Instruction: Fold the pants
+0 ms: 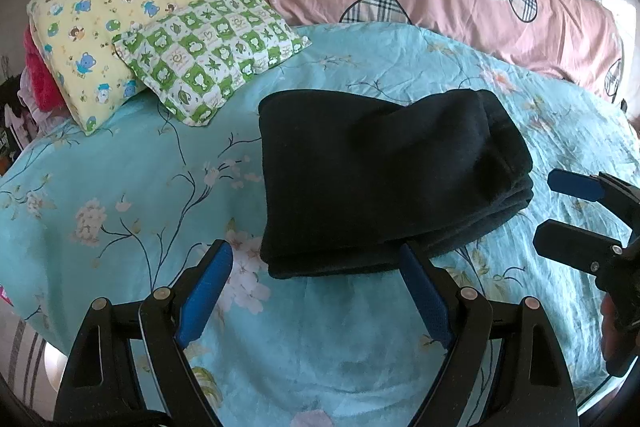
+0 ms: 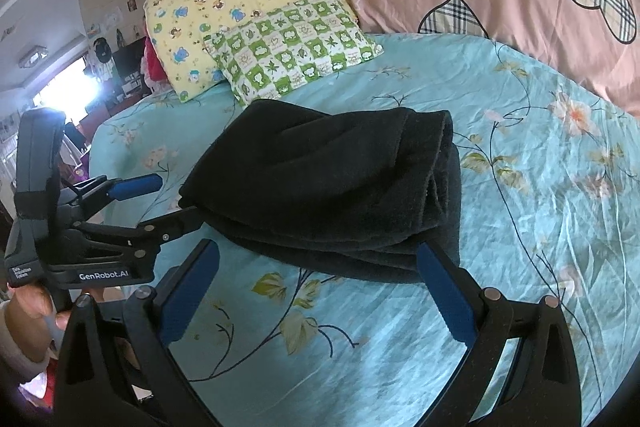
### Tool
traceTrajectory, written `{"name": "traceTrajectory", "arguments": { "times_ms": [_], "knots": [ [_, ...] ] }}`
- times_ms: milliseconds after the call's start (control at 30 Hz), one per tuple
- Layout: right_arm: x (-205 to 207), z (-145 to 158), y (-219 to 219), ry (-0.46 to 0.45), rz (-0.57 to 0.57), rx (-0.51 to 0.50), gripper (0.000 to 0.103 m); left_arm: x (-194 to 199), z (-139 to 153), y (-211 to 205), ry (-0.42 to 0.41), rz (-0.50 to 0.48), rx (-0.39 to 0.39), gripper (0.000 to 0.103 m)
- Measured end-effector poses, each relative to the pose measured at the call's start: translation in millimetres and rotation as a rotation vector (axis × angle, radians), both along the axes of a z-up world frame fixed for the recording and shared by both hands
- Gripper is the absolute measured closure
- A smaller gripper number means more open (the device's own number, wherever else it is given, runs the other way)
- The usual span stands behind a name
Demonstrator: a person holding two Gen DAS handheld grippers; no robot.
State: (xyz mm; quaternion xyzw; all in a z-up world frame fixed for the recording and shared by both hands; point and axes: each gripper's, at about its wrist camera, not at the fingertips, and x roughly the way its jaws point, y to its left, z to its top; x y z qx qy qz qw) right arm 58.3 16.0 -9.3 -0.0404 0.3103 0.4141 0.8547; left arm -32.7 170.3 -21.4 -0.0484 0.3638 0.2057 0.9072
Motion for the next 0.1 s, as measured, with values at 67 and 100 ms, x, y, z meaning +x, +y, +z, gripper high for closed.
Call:
{"name": "traceTrajectory", "arguments": {
  "times_ms": [67, 100],
  "knots": [
    [-0.5, 0.4, -0.7, 0.004, -0.001, 0.007, 0.004, 0.6, 0.0, -0.3, 0.001, 0.001, 0.001, 0.017],
    [-0.9, 0.6, -1.3, 0.006, -0.002, 0.011, 0.004, 1.1, 0.2, -1.3, 0.005, 0.0, -0.002, 0.017]
  ]
}}
